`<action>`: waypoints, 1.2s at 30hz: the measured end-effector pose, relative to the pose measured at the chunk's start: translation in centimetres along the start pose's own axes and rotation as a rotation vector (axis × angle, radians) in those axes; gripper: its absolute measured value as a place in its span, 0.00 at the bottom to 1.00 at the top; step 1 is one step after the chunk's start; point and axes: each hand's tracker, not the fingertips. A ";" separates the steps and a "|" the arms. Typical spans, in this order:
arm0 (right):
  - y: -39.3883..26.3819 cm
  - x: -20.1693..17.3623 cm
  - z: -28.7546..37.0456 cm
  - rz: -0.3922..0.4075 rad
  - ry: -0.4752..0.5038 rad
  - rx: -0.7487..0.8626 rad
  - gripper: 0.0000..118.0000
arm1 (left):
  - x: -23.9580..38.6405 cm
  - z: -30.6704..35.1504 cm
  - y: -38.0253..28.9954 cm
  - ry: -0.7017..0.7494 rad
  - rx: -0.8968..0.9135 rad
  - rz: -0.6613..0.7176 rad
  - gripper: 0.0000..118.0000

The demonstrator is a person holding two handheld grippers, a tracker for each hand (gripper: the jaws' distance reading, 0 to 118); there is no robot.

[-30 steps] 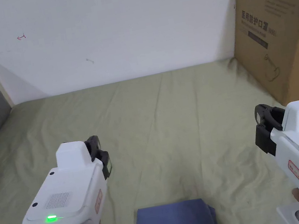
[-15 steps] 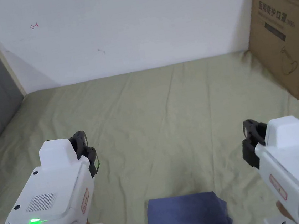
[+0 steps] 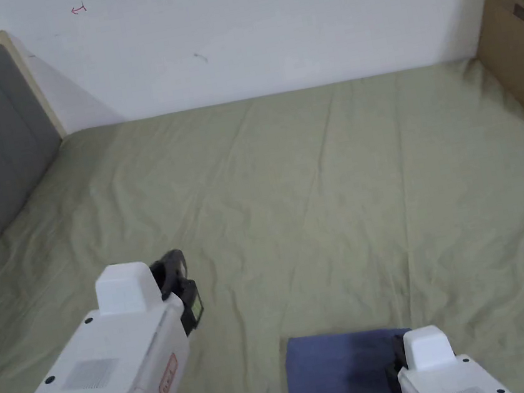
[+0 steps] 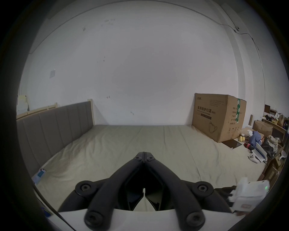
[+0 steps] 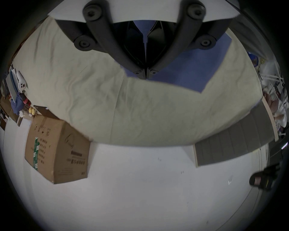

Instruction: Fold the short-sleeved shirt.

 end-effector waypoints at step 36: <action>-2.9 1.6 -1.9 -0.013 0.034 -0.097 0.00 | 3.2 -11.6 -15.9 -0.393 -0.840 0.385 0.14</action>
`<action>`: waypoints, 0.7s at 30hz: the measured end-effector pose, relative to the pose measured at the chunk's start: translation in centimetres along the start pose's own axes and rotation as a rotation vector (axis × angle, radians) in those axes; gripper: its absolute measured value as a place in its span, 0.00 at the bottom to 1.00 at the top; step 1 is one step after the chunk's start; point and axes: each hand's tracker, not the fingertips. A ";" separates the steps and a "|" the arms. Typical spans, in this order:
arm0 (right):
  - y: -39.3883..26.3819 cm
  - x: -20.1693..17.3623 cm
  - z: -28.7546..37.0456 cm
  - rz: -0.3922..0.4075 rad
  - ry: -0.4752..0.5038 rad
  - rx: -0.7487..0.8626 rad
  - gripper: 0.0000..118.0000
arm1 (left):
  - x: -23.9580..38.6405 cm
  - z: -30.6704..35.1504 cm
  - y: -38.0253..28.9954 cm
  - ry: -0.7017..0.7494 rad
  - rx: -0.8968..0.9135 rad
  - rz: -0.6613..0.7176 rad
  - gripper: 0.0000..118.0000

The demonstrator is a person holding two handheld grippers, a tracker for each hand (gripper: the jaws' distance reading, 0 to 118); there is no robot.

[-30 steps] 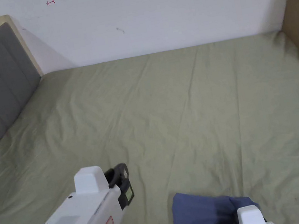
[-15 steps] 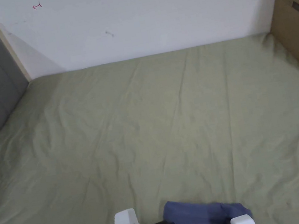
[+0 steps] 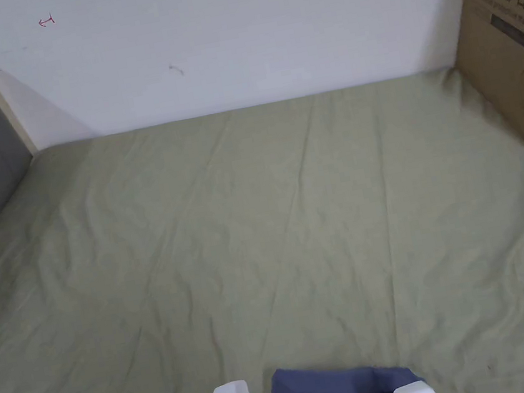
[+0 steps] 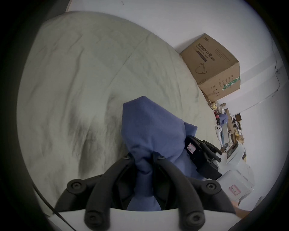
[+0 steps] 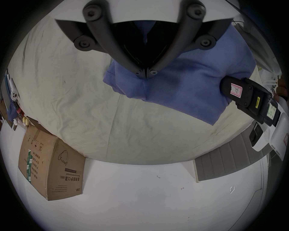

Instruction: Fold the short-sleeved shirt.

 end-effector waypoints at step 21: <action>8.8 -4.7 1.9 0.057 0.043 0.209 0.00 | -24.1 21.1 12.6 0.655 0.115 0.011 0.13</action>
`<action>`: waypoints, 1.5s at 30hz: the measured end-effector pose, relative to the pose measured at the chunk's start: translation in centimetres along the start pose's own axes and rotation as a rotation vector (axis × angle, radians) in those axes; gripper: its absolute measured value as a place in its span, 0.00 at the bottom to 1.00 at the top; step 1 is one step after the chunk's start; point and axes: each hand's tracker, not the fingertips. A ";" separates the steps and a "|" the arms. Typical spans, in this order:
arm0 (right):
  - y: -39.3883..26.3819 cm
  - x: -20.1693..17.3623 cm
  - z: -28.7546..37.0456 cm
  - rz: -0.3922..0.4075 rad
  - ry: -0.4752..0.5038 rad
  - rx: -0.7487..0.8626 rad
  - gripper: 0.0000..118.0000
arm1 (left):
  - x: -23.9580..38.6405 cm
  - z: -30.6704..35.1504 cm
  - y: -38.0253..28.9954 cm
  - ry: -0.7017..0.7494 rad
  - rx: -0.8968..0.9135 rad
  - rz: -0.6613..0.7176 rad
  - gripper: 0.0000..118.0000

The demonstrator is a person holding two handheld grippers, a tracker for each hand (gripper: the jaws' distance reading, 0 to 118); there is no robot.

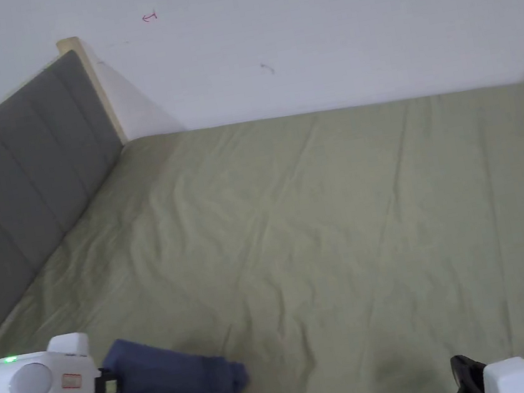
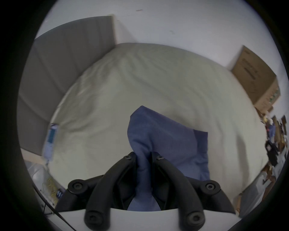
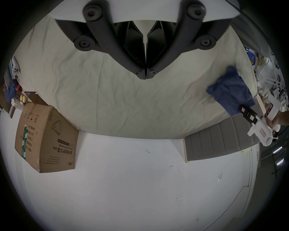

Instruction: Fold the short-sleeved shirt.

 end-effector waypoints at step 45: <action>17.8 9.0 18.2 -0.003 -0.181 0.466 0.00 | 24.3 27.9 -2.2 0.015 1.089 -0.112 0.62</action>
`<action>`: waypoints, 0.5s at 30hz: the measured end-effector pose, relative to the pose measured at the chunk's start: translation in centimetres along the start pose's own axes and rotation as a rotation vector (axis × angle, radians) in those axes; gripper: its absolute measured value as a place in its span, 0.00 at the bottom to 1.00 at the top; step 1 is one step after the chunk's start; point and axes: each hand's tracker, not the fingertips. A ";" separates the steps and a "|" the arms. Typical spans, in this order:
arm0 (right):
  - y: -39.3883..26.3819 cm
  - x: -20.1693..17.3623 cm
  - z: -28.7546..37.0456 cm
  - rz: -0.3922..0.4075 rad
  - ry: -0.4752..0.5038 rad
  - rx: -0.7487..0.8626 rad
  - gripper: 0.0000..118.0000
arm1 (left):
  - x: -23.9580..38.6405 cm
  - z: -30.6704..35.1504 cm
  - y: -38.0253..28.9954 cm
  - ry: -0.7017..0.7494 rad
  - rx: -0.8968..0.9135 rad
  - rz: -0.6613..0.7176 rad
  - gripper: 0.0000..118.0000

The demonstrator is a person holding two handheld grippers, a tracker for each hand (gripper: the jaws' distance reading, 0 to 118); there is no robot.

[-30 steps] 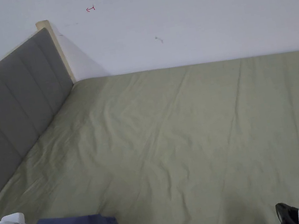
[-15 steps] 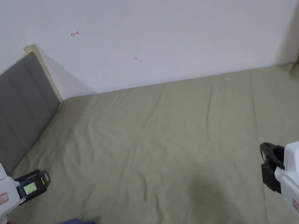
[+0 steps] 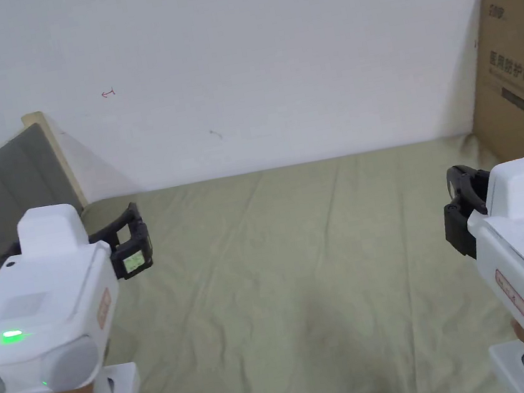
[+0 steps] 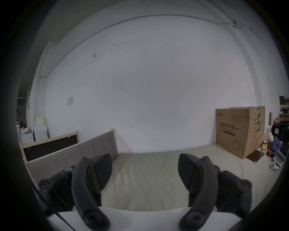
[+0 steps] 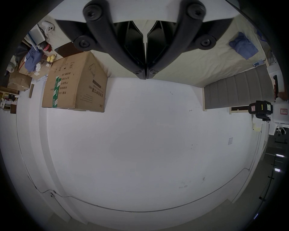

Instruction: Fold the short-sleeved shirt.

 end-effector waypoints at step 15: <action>-0.2 2.5 2.0 0.019 -0.053 0.021 0.00 | 7.6 2.0 -2.8 -0.172 0.034 0.064 0.00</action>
